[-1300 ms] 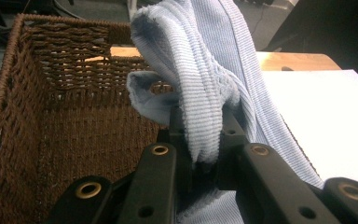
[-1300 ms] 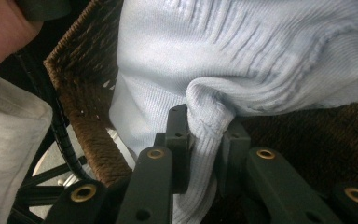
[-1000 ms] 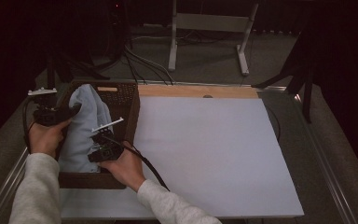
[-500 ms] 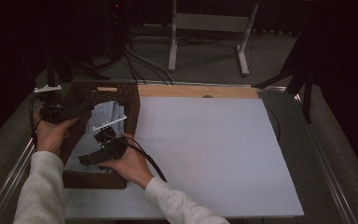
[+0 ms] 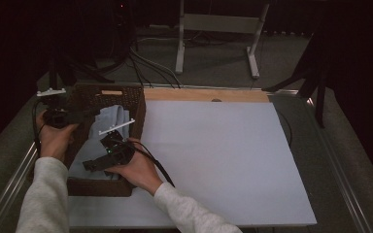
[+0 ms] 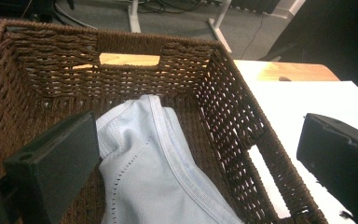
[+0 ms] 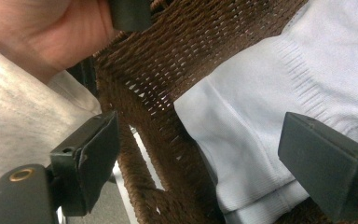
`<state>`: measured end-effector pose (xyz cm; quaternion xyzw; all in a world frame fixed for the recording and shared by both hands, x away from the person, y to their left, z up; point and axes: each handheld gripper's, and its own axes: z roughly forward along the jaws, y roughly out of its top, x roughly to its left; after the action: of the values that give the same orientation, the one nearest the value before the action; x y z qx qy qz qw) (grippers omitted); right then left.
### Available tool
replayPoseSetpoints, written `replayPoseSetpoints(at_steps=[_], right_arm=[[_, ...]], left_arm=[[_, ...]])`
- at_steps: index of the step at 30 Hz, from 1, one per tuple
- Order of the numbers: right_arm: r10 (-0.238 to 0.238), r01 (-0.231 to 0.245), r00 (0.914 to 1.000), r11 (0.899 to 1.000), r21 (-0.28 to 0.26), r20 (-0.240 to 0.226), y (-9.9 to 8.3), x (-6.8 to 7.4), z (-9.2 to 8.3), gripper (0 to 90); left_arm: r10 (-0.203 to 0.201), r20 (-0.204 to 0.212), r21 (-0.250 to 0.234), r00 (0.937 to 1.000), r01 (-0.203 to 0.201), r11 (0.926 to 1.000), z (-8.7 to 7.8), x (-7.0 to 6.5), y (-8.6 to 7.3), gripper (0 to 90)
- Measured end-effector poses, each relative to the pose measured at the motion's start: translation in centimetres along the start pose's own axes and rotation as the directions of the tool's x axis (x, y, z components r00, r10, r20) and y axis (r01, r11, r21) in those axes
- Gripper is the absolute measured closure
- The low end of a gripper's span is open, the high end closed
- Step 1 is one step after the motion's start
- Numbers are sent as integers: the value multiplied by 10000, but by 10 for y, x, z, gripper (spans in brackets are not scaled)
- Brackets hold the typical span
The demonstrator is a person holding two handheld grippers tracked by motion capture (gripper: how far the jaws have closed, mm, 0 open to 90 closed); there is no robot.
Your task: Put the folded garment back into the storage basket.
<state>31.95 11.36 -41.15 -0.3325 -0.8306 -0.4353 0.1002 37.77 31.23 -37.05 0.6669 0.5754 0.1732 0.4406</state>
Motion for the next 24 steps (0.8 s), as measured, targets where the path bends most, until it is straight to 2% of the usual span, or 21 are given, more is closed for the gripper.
replayPoseSetpoints(at_steps=[10,15,24], right_arm=[[-83,85,9999,9998,-178,89,1,-4,-8,122],[-81,85,9999,9996,-255,152,1,-8,-12,122],[-113,125,9995,9991,-404,288,-1,-17,-23,121]], left_arm=[[161,52,-126,9999,-160,9998,1,-7,1,2],[431,-29,-53,9991,-431,9991,3,-12,1,2],[621,147,-113,9980,-619,9980,4,-23,0,2]])
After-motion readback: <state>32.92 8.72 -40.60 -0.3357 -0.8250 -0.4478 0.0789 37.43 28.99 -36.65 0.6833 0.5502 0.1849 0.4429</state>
